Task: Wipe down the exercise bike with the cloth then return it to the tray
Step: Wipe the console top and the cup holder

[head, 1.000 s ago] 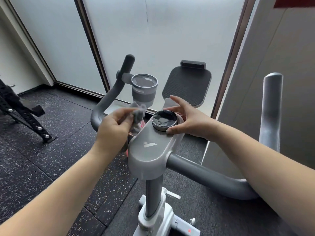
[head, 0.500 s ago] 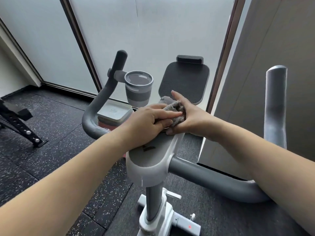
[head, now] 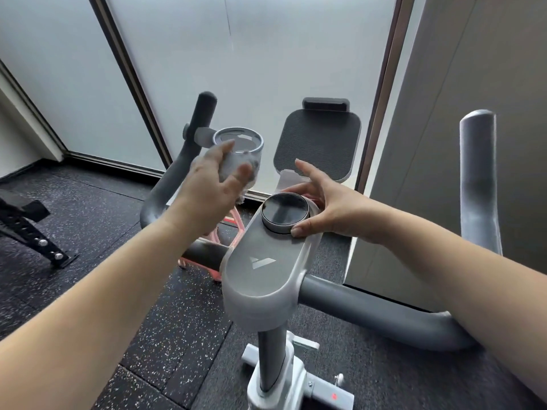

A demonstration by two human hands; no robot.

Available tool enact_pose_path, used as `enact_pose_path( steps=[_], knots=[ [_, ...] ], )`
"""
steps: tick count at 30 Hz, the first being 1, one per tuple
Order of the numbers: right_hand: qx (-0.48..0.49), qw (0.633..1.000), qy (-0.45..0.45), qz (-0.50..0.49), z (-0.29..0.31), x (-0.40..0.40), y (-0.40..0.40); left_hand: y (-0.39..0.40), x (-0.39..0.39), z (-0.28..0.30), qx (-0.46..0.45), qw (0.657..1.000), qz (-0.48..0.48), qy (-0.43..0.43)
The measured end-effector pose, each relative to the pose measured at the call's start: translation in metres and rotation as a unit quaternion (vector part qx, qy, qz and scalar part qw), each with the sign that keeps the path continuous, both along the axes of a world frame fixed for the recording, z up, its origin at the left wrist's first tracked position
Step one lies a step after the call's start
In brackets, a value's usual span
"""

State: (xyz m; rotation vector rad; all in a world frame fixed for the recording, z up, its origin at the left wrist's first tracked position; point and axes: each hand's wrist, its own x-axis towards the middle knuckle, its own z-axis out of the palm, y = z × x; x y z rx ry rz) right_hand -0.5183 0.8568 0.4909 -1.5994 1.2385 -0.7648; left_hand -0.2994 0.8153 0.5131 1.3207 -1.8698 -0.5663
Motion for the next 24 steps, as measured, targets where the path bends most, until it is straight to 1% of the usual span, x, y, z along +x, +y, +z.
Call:
enact_pose_path(
  steps=[1,2,3,5,6,7,8,10,11,15,17,20,22,24],
  knots=[
    [0.001,1.0,-0.001,0.0,0.0,0.0,0.0,0.0,-0.005,0.0,0.04,0.997,-0.012,0.06],
    [0.001,1.0,-0.001,-0.001,0.0,0.0,0.0,0.0,-0.01,-0.002,0.053,0.994,-0.018,0.094],
    [0.0,1.0,0.0,-0.001,0.0,0.0,0.0,0.004,-0.016,-0.004,0.038,0.996,-0.018,0.085],
    [-0.003,1.0,-0.002,0.0,0.0,-0.001,0.001,0.015,-0.025,-0.007,-0.051,0.998,-0.024,0.007],
    [-0.004,1.0,-0.008,0.0,0.0,-0.001,0.001,0.02,-0.029,-0.01,-0.095,0.994,-0.042,-0.027],
    [-0.004,1.0,-0.015,-0.002,0.0,-0.001,0.002,0.023,-0.033,-0.014,-0.118,0.989,-0.072,-0.058],
    [-0.005,1.0,-0.016,-0.006,0.0,-0.001,0.003,0.025,-0.034,-0.017,-0.111,0.985,-0.105,-0.078],
    [-0.009,1.0,-0.002,-0.01,0.001,-0.002,0.003,0.028,-0.035,-0.019,-0.064,0.982,-0.15,-0.091],
    [-0.008,1.0,-0.002,-0.008,0.001,-0.002,0.004,0.028,-0.035,-0.02,-0.056,0.979,-0.167,-0.099],
    [0.002,1.0,-0.03,0.003,0.004,0.0,0.005,0.031,-0.03,-0.013,-0.118,0.945,-0.24,-0.19],
    [0.006,0.999,-0.034,0.004,0.002,0.0,0.003,0.029,-0.021,-0.01,-0.129,0.936,-0.251,-0.209],
    [0.003,1.0,-0.01,0.004,0.001,0.0,0.002,0.029,0.003,-0.002,-0.114,0.942,-0.242,-0.204],
    [0.003,1.0,-0.003,0.002,0.001,0.0,0.002,0.029,0.012,0.002,-0.102,0.96,-0.207,-0.156],
    [-0.001,1.0,0.009,-0.002,0.002,0.0,0.002,0.029,0.002,0.001,-0.1,0.976,-0.167,-0.103]
  ],
)
